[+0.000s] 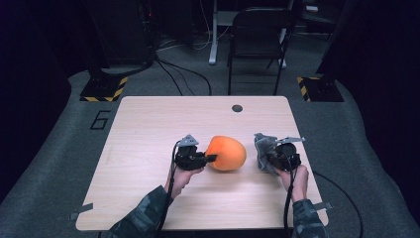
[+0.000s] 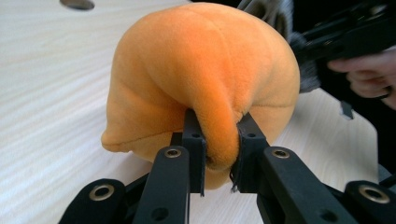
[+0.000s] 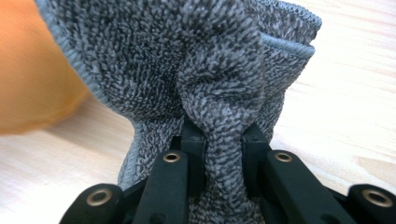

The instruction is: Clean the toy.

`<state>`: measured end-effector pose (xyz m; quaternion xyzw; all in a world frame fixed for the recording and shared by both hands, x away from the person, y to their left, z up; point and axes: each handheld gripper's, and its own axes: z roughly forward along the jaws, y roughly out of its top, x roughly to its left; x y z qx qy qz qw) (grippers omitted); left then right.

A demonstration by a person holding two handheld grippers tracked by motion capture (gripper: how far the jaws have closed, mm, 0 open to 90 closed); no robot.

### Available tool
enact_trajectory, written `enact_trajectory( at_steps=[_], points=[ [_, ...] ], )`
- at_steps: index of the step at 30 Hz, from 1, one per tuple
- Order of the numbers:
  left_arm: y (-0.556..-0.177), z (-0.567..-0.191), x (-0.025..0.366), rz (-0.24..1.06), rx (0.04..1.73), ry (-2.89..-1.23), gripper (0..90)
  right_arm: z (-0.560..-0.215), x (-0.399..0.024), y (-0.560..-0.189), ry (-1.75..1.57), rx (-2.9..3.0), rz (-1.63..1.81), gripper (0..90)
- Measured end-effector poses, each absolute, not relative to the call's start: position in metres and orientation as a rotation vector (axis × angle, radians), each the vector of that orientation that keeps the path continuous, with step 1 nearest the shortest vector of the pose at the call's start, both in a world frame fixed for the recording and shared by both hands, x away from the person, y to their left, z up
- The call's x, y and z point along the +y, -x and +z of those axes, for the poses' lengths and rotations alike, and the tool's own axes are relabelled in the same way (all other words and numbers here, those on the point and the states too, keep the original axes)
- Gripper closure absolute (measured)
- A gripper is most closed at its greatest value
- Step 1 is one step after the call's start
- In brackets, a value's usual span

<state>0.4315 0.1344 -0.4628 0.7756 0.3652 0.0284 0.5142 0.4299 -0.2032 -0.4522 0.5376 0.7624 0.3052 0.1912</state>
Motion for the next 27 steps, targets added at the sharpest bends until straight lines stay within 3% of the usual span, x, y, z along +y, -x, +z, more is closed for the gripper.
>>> enact_trajectory(
  at_steps=[5,10,15,19,27],
  points=[
    [-0.438,-0.473,0.128,0.034,0.919,-1.860,76.7,-0.426,-0.178,-0.417,-1.418,2.161,0.933,76.7],
    [-0.437,-0.474,0.122,0.051,0.917,-1.861,74.7,-0.399,-0.125,-0.401,-1.266,2.227,1.004,76.7],
    [-0.433,-0.474,0.118,0.083,0.876,-1.879,71.7,-0.403,-0.092,-0.410,-1.220,2.279,1.019,76.2],
    [-0.433,-0.479,0.113,0.135,0.817,-1.909,68.7,-0.417,-0.090,-0.418,-1.236,2.282,1.011,76.1],
    [-0.430,-0.479,0.112,0.242,0.730,-1.945,52.5,-0.420,-0.101,-0.421,-1.248,2.267,1.022,76.6]
  ],
)
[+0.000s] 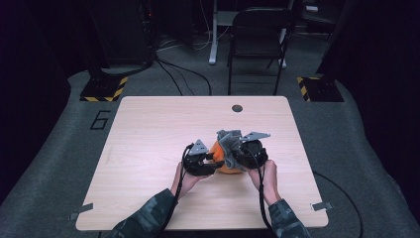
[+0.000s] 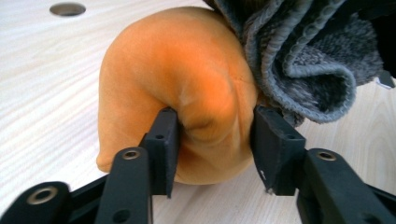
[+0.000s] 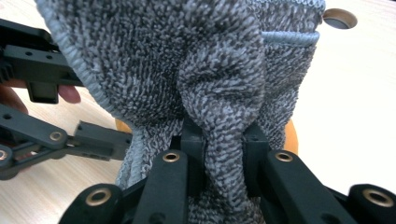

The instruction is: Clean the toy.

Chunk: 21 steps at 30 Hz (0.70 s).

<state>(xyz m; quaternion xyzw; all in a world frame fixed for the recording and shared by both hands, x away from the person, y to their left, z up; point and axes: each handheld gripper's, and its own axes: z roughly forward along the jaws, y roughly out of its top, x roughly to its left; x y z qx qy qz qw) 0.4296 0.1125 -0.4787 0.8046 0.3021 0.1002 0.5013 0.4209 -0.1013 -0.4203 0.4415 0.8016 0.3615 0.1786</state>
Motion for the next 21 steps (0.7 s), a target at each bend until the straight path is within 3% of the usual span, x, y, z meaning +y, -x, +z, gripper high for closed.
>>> enact_trajectory(
  at_steps=[2,5,8,12,15,21],
  points=[
    [-0.430,-0.480,0.112,0.264,0.693,-1.954,54.5,-0.421,-0.103,-0.423,-1.217,2.276,1.028,76.6],
    [-0.430,-0.481,0.110,0.309,0.675,-1.954,67.0,-0.421,-0.104,-0.422,-1.243,2.272,1.033,76.5],
    [-0.430,-0.480,0.110,0.309,0.702,-1.931,72.6,-0.417,-0.105,-0.420,-1.234,2.248,1.098,76.4],
    [-0.428,-0.479,0.108,0.302,0.689,-1.931,74.8,-0.409,-0.094,-0.411,-1.204,2.217,1.179,76.5],
    [-0.426,-0.479,0.106,0.316,0.692,-1.944,77.1,-0.416,-0.084,-0.409,-1.164,2.225,1.060,76.8],
    [-0.426,-0.481,0.106,0.298,0.712,-1.934,78.3,-0.425,-0.093,-0.410,-1.174,2.232,1.041,77.0]
  ],
)
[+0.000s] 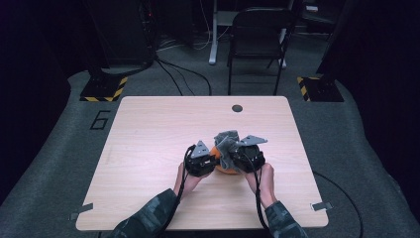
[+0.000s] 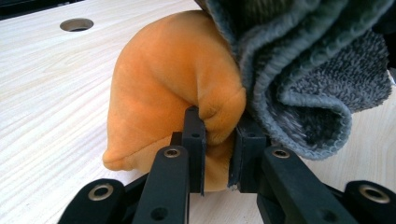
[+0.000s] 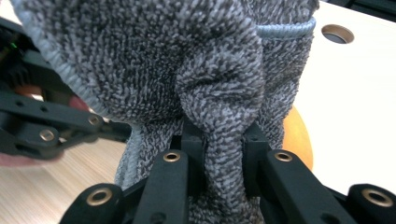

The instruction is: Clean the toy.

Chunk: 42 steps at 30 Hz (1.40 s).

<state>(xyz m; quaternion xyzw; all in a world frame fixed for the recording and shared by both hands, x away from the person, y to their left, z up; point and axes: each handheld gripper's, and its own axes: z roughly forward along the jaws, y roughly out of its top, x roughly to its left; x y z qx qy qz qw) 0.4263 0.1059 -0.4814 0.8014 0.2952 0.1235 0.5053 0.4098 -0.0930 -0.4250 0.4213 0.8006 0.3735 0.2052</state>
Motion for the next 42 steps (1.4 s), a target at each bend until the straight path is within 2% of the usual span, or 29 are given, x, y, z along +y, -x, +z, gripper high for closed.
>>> enact_trajectory(
  at_steps=[13,28,32,37,39,42],
  points=[
    [-0.429,-0.483,0.107,0.262,0.726,-1.908,77.8,-0.448,-0.135,-0.412,-1.335,2.240,0.956,76.8],
    [-0.432,-0.484,0.110,0.208,0.721,-1.889,76.8,-0.500,-0.163,-0.447,-1.541,2.254,0.849,76.4],
    [-0.431,-0.484,0.111,0.213,0.724,-1.881,76.5,-0.487,-0.166,-0.444,-1.528,2.243,0.831,76.8],
    [-0.431,-0.483,0.111,0.214,0.729,-1.879,76.4,-0.439,-0.170,-0.427,-1.447,2.166,0.983,77.1],
    [-0.430,-0.483,0.110,0.207,0.725,-1.884,76.3,-0.417,-0.160,-0.416,-1.356,2.160,1.060,77.0],
    [-0.430,-0.483,0.108,0.222,0.717,-1.883,76.2,-0.403,-0.134,-0.404,-1.257,2.181,1.138,76.8]
  ],
)
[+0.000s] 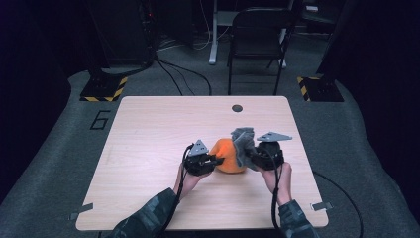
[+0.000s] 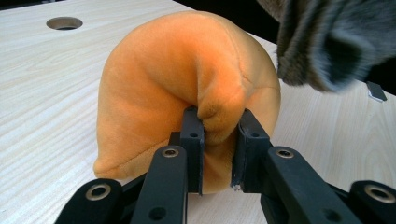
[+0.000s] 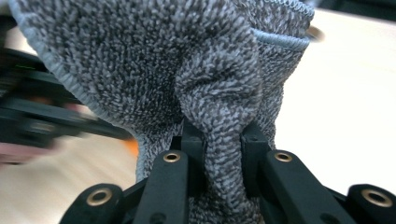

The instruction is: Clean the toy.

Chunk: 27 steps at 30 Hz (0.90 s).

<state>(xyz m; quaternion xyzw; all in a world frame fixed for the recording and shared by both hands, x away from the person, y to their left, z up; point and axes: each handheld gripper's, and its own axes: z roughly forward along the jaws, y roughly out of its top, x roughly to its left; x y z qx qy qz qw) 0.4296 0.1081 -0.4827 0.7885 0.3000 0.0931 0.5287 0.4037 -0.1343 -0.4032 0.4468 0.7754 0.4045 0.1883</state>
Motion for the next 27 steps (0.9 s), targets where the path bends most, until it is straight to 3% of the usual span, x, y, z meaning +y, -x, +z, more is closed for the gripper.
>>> enact_trajectory(
  at_steps=[6,27],
  points=[
    [-0.430,-0.484,0.109,0.230,0.706,-1.915,76.3,-0.423,-0.098,-0.409,-1.178,2.257,1.063,76.5],
    [-0.432,-0.485,0.110,0.199,0.730,-1.884,76.1,-0.448,-0.143,-0.424,-1.358,2.284,0.955,76.1]
  ],
)
